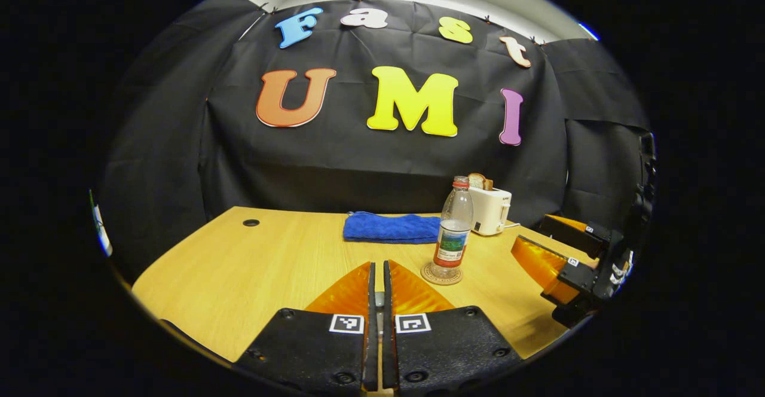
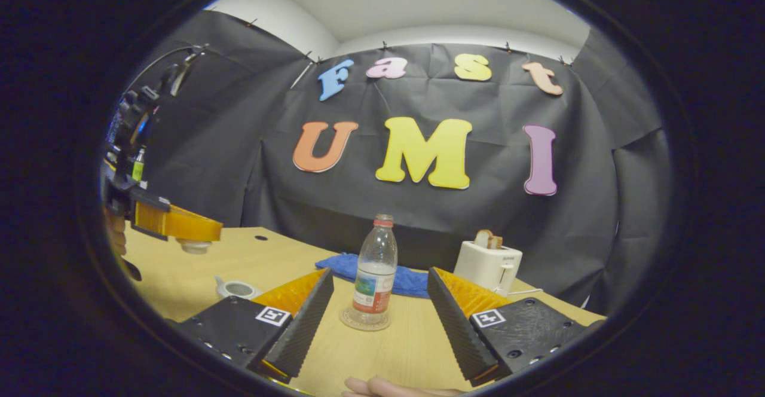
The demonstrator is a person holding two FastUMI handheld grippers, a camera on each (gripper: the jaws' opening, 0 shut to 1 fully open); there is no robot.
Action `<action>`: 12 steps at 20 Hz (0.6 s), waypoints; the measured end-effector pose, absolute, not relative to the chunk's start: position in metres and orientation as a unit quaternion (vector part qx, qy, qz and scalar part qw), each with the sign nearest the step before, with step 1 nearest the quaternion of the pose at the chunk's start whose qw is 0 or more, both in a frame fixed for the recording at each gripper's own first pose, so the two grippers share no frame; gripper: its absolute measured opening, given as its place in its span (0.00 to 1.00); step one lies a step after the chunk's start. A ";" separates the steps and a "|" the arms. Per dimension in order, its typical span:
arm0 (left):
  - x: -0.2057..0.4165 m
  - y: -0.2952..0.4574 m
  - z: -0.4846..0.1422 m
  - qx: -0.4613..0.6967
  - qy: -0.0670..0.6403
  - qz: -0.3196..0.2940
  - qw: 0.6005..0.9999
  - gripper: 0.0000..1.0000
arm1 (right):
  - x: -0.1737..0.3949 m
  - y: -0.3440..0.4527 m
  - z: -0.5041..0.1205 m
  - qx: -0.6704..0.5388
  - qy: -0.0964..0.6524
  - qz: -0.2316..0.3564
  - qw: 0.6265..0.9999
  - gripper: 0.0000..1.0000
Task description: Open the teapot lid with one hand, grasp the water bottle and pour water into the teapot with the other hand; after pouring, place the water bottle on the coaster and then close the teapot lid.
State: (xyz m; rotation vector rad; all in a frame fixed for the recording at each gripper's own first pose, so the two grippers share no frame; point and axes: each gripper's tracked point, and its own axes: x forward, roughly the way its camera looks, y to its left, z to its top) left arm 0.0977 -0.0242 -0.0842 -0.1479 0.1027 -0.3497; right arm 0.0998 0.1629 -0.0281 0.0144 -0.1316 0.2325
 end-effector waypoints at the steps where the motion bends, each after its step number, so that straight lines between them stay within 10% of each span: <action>1: 0.100 -0.030 -0.089 -0.083 0.053 -0.176 0.979 0.05 | 0.095 0.163 -0.035 0.002 -0.062 0.119 0.991 0.97; 12: 0.123 -0.046 -0.120 -0.130 0.069 -0.172 0.974 0.05 | 0.069 0.128 -0.068 0.044 -0.042 0.112 0.992 0.95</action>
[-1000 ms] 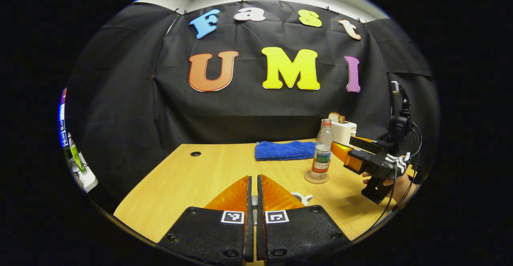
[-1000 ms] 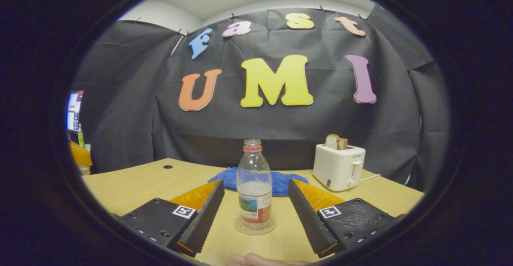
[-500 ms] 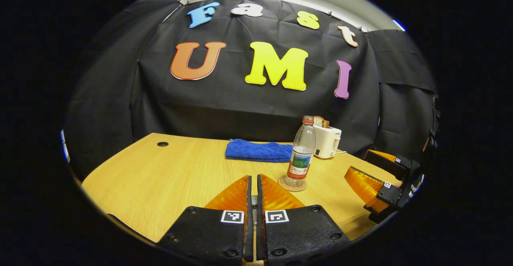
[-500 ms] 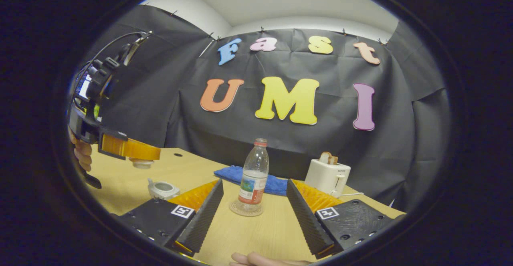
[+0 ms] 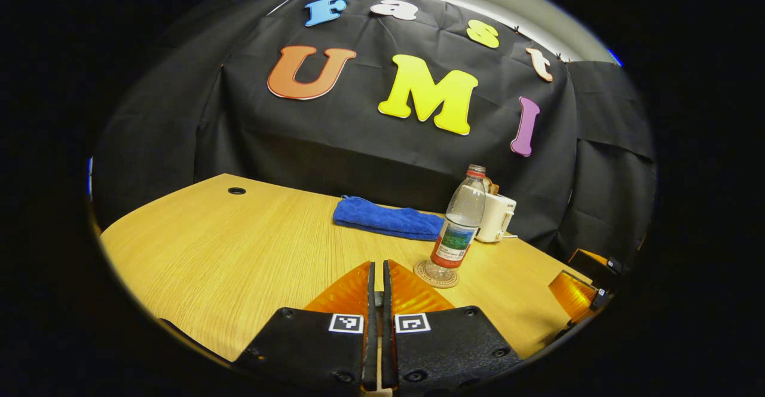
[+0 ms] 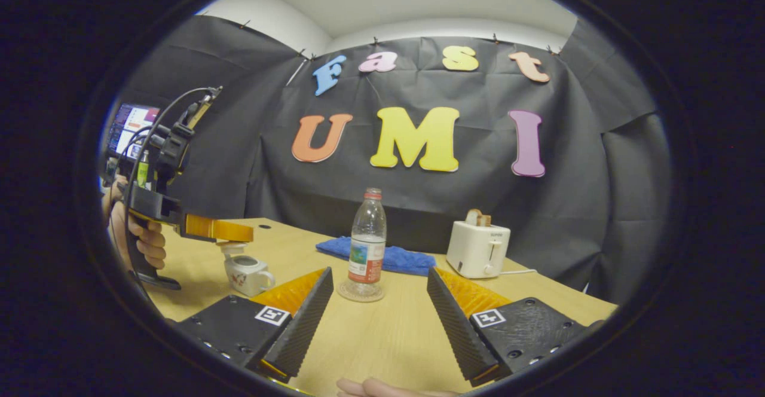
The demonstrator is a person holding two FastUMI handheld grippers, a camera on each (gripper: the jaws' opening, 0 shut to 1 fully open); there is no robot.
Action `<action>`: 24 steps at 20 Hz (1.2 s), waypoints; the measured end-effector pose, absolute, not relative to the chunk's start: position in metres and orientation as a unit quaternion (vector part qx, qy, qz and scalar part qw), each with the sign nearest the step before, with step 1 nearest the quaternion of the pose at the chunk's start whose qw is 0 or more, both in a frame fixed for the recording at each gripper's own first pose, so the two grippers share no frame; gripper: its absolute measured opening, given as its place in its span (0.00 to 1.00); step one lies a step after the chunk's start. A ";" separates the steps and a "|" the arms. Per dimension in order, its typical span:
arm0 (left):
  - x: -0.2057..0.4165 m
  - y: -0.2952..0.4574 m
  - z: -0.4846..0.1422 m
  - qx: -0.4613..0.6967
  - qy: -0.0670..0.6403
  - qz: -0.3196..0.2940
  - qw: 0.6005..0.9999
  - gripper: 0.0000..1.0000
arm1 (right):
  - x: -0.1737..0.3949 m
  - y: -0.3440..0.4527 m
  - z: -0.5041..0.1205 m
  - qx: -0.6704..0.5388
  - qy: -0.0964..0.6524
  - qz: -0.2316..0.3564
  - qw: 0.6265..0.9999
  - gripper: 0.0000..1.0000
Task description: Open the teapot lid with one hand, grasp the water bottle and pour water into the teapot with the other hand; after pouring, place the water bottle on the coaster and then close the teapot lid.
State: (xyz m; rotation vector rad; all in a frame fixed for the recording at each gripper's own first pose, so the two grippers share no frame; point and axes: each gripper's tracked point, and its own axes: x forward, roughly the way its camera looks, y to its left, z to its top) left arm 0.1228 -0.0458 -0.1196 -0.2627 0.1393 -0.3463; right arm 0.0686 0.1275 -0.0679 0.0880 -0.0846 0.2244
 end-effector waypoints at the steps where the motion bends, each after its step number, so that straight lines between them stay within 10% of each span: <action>1: 0.125 -0.049 -0.120 -0.129 0.065 -0.174 0.974 0.05 | 0.067 0.124 -0.071 0.062 -0.037 0.118 0.990 0.95; 24: 0.142 -0.053 -0.142 -0.038 0.059 -0.122 0.990 0.07 | 0.065 0.092 -0.062 0.080 -0.060 0.092 0.991 0.95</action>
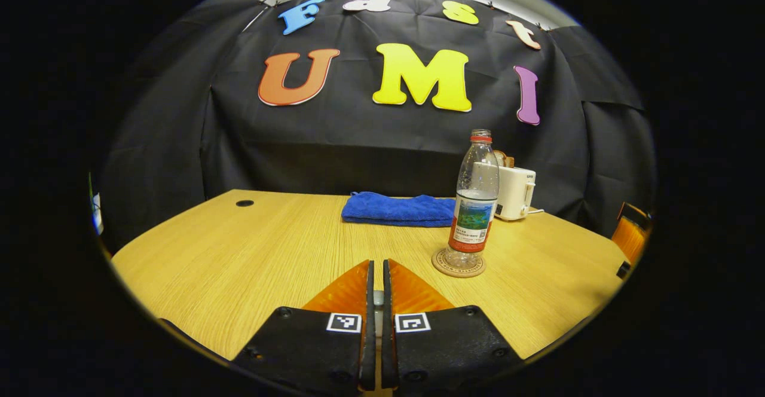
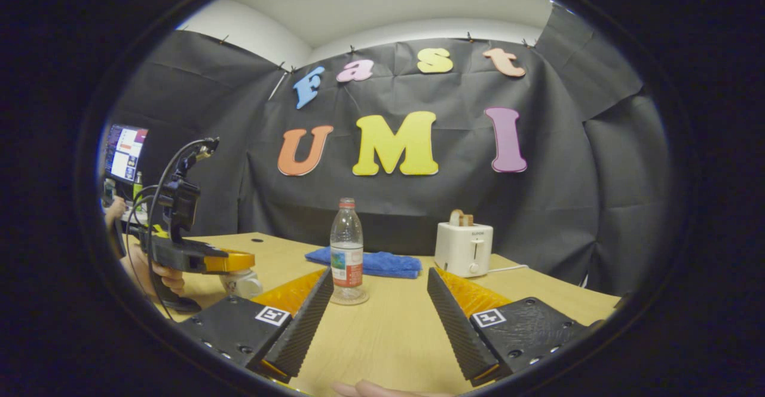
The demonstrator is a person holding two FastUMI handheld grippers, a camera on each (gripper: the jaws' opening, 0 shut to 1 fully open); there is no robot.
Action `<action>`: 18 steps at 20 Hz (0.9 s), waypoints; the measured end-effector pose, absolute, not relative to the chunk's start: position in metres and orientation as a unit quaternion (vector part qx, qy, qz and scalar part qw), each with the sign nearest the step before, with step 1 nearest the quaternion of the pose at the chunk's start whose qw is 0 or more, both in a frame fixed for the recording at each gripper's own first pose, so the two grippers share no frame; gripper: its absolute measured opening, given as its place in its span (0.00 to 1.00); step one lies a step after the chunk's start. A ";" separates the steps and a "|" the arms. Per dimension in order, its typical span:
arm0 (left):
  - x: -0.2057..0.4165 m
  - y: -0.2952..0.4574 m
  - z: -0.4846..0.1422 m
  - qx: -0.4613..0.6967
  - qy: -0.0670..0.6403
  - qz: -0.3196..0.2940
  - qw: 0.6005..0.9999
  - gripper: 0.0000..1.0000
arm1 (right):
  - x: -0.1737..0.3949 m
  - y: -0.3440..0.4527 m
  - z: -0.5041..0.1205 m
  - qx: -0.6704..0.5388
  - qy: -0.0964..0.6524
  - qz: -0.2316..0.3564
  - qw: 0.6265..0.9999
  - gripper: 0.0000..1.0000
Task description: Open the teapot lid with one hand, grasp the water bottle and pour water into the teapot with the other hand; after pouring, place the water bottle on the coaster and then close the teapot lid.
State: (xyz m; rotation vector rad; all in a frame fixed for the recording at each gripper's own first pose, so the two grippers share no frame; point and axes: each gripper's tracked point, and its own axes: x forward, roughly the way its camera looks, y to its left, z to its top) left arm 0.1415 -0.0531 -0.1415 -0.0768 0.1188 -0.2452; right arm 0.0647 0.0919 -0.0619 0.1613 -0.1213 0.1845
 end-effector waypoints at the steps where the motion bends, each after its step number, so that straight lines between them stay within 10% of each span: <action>1: 0.141 -0.053 -0.140 -0.032 0.057 -0.116 0.991 0.06 | 0.065 0.091 -0.061 0.080 -0.062 0.092 0.991 0.97; 7: 0.134 -0.060 -0.141 -0.006 0.070 -0.105 0.992 0.17 | 0.067 0.078 -0.058 0.075 -0.067 0.072 0.992 0.97; 14: 0.100 -0.070 -0.088 0.011 0.030 -0.098 0.995 0.93 | 0.062 0.057 -0.043 0.077 -0.059 0.048 0.994 0.94; 18: 0.067 -0.068 -0.048 -0.011 0.018 -0.085 0.996 0.99 | 0.052 0.041 -0.028 0.090 -0.048 0.034 0.994 0.97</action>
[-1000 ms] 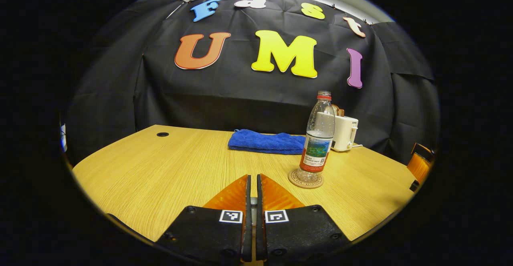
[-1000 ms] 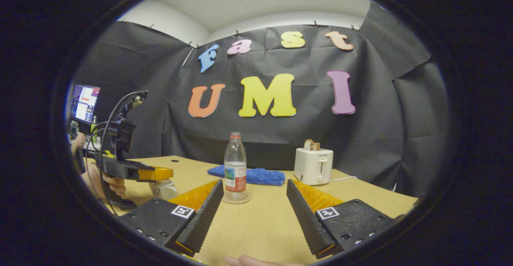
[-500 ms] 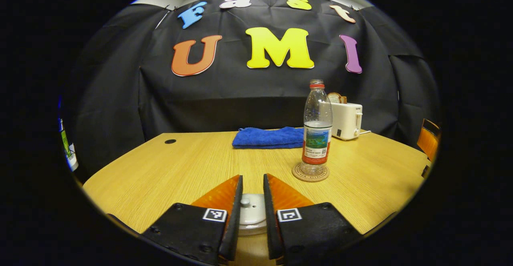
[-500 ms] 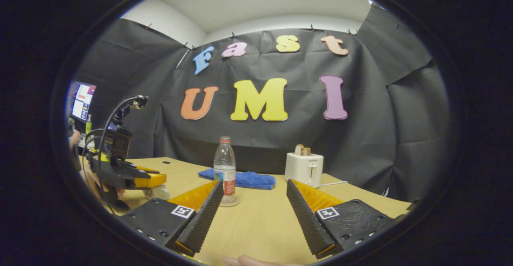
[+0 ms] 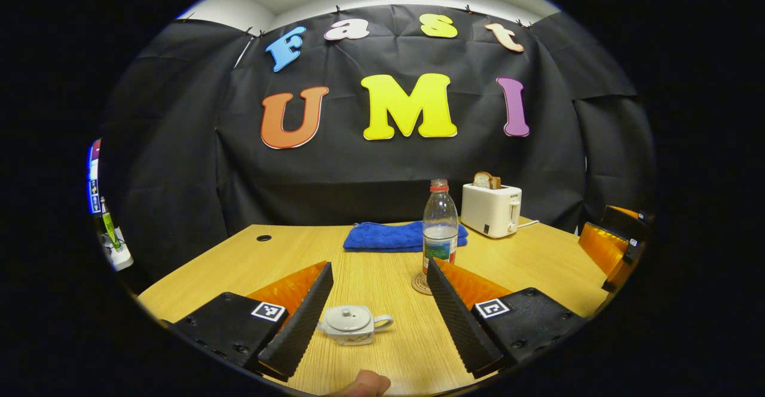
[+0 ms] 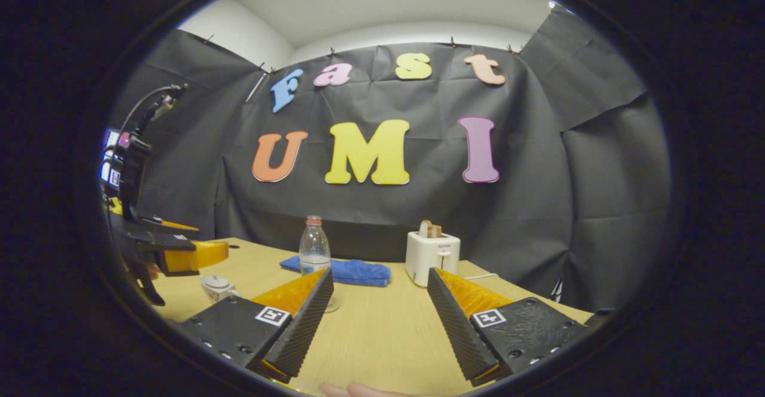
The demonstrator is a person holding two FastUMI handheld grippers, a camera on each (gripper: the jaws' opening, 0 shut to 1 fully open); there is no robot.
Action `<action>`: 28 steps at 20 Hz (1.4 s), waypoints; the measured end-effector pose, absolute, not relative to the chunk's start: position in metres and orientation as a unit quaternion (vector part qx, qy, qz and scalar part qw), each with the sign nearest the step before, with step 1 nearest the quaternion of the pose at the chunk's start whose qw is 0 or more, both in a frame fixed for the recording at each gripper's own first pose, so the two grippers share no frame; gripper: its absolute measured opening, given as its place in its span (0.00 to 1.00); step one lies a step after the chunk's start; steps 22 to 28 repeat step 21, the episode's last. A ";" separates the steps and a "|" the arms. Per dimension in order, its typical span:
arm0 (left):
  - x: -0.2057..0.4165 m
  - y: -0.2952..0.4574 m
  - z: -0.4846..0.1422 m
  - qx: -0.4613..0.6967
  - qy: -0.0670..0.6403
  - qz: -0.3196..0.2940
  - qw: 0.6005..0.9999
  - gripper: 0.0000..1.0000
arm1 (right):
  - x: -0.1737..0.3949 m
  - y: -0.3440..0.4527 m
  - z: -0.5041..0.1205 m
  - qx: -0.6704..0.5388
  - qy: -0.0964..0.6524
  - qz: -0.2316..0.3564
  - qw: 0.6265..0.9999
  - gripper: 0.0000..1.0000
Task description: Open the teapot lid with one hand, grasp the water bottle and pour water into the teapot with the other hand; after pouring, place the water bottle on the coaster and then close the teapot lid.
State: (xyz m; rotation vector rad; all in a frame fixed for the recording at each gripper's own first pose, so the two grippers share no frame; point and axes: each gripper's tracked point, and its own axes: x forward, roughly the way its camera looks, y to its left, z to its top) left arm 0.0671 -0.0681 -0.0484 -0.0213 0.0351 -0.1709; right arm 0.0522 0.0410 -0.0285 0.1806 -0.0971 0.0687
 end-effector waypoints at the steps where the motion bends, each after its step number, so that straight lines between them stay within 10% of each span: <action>1: 0.059 -0.066 -0.039 -0.014 0.016 -0.082 0.996 0.99 | 0.047 0.038 -0.023 0.095 -0.042 0.034 0.994 0.97; 28: -0.029 -0.033 -0.002 -0.010 0.007 -0.025 1.000 0.99 | -0.043 -0.008 0.019 0.035 -0.001 -0.014 0.999 0.95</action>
